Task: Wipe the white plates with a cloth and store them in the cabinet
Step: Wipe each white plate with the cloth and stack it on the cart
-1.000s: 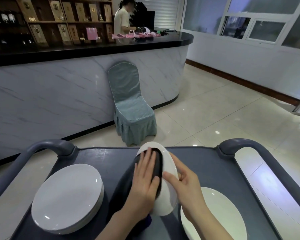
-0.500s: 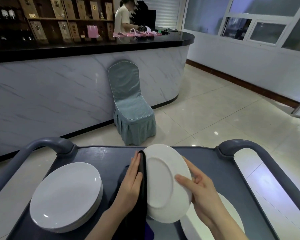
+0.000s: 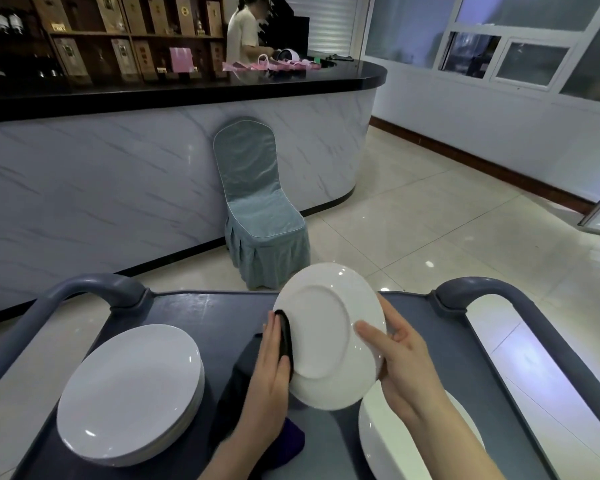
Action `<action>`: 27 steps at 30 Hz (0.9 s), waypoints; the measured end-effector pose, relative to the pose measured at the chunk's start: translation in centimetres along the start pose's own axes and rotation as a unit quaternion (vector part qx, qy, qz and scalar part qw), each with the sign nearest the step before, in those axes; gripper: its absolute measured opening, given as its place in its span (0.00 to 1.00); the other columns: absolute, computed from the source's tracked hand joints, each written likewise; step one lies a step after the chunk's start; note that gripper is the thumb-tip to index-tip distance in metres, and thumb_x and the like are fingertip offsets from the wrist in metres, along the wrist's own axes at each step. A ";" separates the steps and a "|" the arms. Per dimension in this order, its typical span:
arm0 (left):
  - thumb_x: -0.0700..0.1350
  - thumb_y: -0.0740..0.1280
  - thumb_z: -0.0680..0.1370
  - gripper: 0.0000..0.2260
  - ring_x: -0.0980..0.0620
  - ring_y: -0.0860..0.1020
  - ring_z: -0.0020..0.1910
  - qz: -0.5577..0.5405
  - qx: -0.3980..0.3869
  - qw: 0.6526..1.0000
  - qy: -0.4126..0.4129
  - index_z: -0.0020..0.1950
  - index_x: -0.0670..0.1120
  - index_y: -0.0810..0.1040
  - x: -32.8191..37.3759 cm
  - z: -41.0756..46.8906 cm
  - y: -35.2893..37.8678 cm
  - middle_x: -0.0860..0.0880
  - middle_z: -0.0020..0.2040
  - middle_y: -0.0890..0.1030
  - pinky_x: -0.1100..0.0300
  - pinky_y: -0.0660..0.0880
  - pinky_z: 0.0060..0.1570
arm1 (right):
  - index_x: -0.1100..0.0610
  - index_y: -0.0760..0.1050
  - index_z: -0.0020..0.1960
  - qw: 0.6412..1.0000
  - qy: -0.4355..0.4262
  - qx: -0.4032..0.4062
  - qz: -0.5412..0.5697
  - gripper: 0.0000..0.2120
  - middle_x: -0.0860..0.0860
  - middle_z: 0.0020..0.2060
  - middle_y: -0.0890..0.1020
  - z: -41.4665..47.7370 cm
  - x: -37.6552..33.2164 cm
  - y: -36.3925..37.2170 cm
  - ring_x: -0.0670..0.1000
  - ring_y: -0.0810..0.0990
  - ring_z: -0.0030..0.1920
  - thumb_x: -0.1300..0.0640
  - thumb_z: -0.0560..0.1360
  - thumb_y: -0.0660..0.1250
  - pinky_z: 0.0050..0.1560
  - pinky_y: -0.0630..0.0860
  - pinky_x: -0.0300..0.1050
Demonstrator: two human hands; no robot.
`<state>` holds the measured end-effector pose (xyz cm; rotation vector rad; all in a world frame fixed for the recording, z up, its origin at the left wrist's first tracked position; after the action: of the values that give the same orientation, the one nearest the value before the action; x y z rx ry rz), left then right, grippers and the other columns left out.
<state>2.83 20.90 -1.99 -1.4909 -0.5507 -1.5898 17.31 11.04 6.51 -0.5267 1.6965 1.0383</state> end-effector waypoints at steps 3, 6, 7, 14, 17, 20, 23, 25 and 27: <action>0.41 0.52 0.81 0.26 0.58 0.44 0.79 0.035 0.033 0.998 0.031 0.78 0.54 0.50 1.1 -1.8 1.6 0.61 0.80 0.46 0.61 0.43 0.77 | 0.53 0.76 0.67 0.993 -0.029 0.100 0.051 0.21 0.53 0.59 0.84 0.5 0.5 -0.5 0.53 0.83 0.58 0.68 0.77 0.65 0.53 0.81 0.47; 0.49 0.51 0.81 0.25 0.56 0.43 0.79 0.093 0.023 0.992 0.079 0.78 0.49 0.51 3.0 -2.7 3.6 0.53 0.80 0.49 0.59 0.42 0.76 | 0.51 0.77 0.66 0.978 -0.024 0.187 0.091 0.20 0.51 0.57 0.85 0.7 1.5 -0.6 0.53 0.83 0.58 0.68 0.78 0.65 0.57 0.80 0.51; 0.49 0.50 0.80 0.25 0.56 0.43 0.79 0.113 0.014 0.989 0.093 0.78 0.49 0.51 3.3 -3.0 4.1 0.53 0.80 0.50 0.57 0.42 0.76 | 0.52 0.78 0.66 0.974 -0.021 0.203 0.099 0.20 0.51 0.57 0.85 0.6 1.7 -0.6 0.54 0.83 0.58 0.68 0.78 0.65 0.58 0.79 0.53; 0.43 0.51 0.81 0.25 0.61 0.44 0.78 0.070 0.009 0.997 0.020 0.77 0.54 0.50 1.0 -2.5 1.3 0.57 0.80 0.48 0.45 0.47 0.78 | 0.47 0.79 0.63 0.972 -0.037 0.212 0.099 0.19 0.47 0.52 0.86 0.4 0.4 -1.4 0.48 0.85 0.51 0.66 0.78 0.67 0.42 0.82 0.42; 0.49 0.50 0.81 0.25 0.58 0.43 0.79 0.087 0.000 0.995 0.051 0.78 0.53 0.50 2.6 -2.8 1.6 0.58 0.80 0.47 0.49 0.43 0.77 | 0.47 0.80 0.59 0.972 -0.034 0.219 0.078 0.16 0.47 0.50 0.86 0.4 0.6 -1.0 0.49 0.85 0.49 0.64 0.78 0.67 0.40 0.81 0.43; 0.52 0.48 0.79 0.26 0.58 0.40 0.78 0.166 -0.026 0.980 0.109 0.78 0.52 0.50 4.7 -3.1 3.5 0.59 0.80 0.45 0.57 0.37 0.76 | 0.53 0.80 0.56 0.975 -0.004 0.215 0.051 0.10 0.52 0.49 0.86 0.1 2.4 -0.2 0.52 0.84 0.48 0.63 0.78 0.67 0.43 0.80 0.44; 0.48 0.50 0.82 0.24 0.57 0.42 0.79 0.188 -0.036 0.974 0.121 0.78 0.49 0.50 5.6 -2.4 4.4 0.55 0.79 0.47 0.59 0.39 0.76 | 0.55 0.80 0.58 0.986 0.005 0.166 0.007 0.10 0.53 0.50 0.86 0.0 3.4 1.1 0.51 0.85 0.51 0.62 0.80 0.64 0.46 0.80 0.43; 0.41 0.52 0.81 0.27 0.58 0.41 0.79 0.201 -0.056 0.971 0.114 0.77 0.51 0.45 5.6 -1.6 4.6 0.58 0.79 0.43 0.58 0.40 0.77 | 0.52 0.81 0.57 0.990 -0.008 0.131 -0.047 0.12 0.50 0.51 0.87 -0.2 3.5 1.8 0.49 0.84 0.54 0.62 0.82 0.61 0.54 0.78 0.45; 0.38 0.51 0.80 0.29 0.59 0.42 0.78 0.155 -0.077 0.979 0.107 0.78 0.54 0.45 5.7 -0.6 4.2 0.61 0.79 0.42 0.58 0.42 0.77 | 0.49 0.82 0.56 0.989 -0.017 0.103 -0.107 0.15 0.47 0.51 0.86 -0.6 3.7 2.5 0.47 0.84 0.55 0.61 0.83 0.58 0.57 0.77 0.45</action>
<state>6.40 16.53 2.36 -1.4150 -0.0680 -1.5439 13.77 12.39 4.14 -0.5392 1.6529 0.7052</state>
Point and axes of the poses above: each hand's wrist, its own z-axis towards the middle knuckle, its own y-axis out of the palm, x = y × z, the point moved 9 cm from there along z, towards the middle knuckle
